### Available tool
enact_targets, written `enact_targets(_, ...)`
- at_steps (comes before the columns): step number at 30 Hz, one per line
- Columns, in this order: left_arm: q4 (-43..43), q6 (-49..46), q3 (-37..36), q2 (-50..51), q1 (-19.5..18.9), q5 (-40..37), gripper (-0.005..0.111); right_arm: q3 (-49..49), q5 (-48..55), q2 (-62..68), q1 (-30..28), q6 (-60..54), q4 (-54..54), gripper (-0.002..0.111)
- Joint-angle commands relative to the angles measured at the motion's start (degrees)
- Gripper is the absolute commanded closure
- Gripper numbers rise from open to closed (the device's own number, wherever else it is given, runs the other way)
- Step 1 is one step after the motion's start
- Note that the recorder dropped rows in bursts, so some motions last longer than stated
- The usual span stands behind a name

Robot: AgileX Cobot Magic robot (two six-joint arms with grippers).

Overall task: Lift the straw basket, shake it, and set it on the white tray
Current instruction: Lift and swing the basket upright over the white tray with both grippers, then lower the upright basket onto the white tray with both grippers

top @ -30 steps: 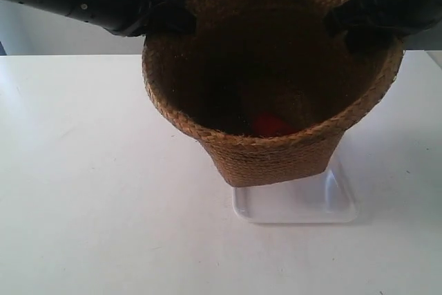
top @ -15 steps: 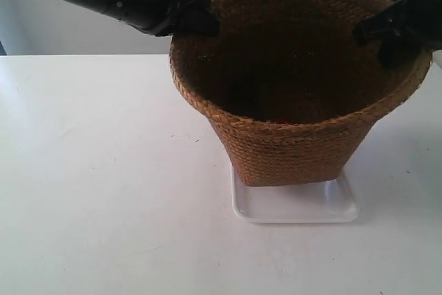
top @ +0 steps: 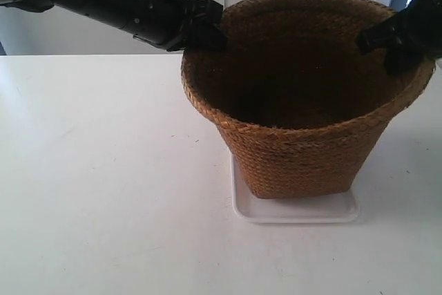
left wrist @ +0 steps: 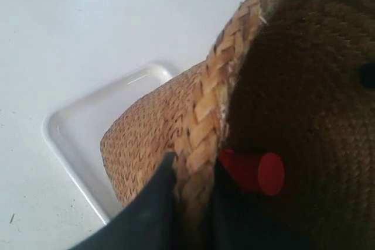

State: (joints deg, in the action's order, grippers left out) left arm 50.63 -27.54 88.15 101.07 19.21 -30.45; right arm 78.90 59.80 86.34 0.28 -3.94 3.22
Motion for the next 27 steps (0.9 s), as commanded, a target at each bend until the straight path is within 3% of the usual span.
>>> enact_targets(1,-0.1,-0.7,0.6,-0.6,-0.3,2.0,0.107,-2.4,-1.5,-0.1,-0.9,1.5,3.9,0.108)
enact_targets(27,-1.5,-2.8,0.6,2.5,-0.3,3.0,0.107,-4.2,-4.2,0.1,-0.9,4.3,4.6,0.108)
